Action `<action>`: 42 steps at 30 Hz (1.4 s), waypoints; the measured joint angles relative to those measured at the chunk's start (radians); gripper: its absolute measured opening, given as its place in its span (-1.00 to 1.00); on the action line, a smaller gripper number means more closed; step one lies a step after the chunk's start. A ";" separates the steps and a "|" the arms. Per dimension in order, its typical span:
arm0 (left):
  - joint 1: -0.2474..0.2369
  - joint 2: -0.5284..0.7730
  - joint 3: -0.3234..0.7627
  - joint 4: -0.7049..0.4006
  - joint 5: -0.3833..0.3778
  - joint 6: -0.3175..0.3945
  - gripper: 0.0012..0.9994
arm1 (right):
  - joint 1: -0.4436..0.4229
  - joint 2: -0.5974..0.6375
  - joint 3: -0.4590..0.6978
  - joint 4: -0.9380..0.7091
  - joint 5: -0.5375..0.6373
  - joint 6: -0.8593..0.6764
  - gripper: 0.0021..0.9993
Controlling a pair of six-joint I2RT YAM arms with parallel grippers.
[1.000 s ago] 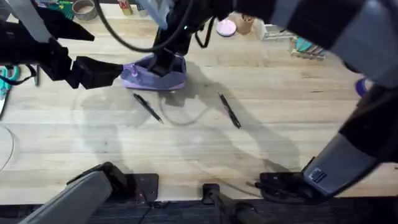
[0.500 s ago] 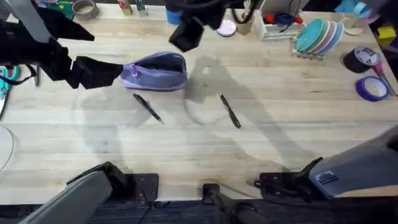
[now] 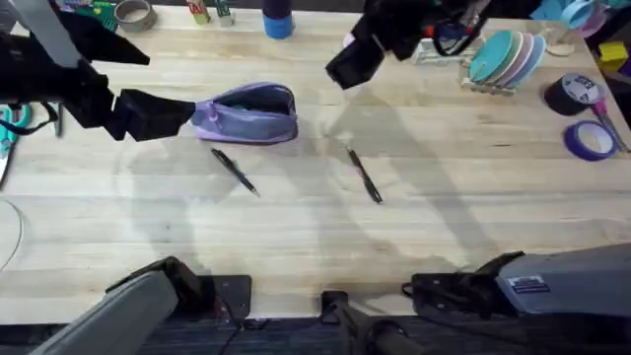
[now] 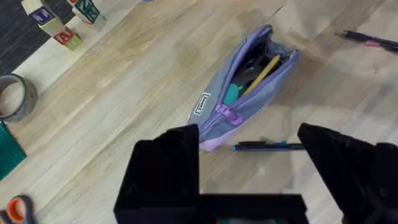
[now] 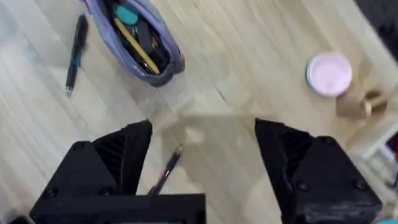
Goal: Unzip the bag, pick up the pens from the table one at a time and place them inside, then zip the bag closed.
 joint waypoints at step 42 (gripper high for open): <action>0.000 0.000 0.000 0.000 0.000 0.000 0.99 | -0.005 -0.049 -0.081 -0.193 0.069 0.367 0.99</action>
